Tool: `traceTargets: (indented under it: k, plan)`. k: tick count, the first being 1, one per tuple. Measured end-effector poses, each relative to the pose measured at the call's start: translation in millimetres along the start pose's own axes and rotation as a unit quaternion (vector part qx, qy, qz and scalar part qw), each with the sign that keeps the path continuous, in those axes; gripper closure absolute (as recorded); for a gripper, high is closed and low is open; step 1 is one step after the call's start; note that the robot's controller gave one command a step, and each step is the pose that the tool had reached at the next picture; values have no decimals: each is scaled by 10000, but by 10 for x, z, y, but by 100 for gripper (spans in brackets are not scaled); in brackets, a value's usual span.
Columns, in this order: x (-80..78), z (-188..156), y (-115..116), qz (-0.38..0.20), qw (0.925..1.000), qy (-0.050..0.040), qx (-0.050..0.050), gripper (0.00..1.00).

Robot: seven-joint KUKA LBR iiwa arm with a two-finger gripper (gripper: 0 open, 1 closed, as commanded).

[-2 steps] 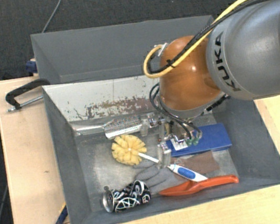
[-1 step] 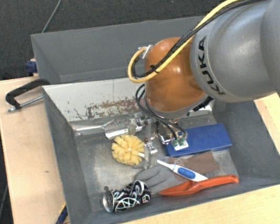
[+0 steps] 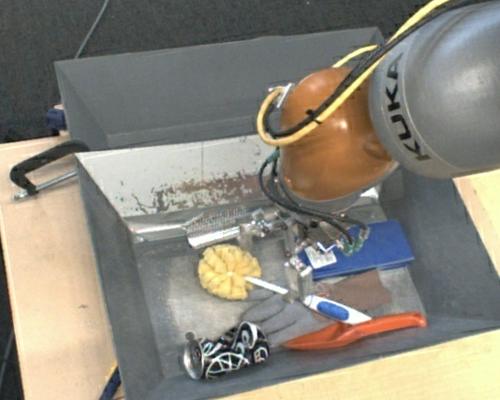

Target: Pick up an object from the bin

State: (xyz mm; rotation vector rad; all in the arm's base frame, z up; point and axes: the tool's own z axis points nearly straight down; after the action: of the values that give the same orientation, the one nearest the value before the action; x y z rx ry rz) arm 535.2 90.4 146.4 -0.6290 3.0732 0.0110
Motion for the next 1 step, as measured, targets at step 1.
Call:
traceTargets:
  k: [1]
  plan:
    - [-195, 446, 63, -53, 10000, -73, 42, 0]
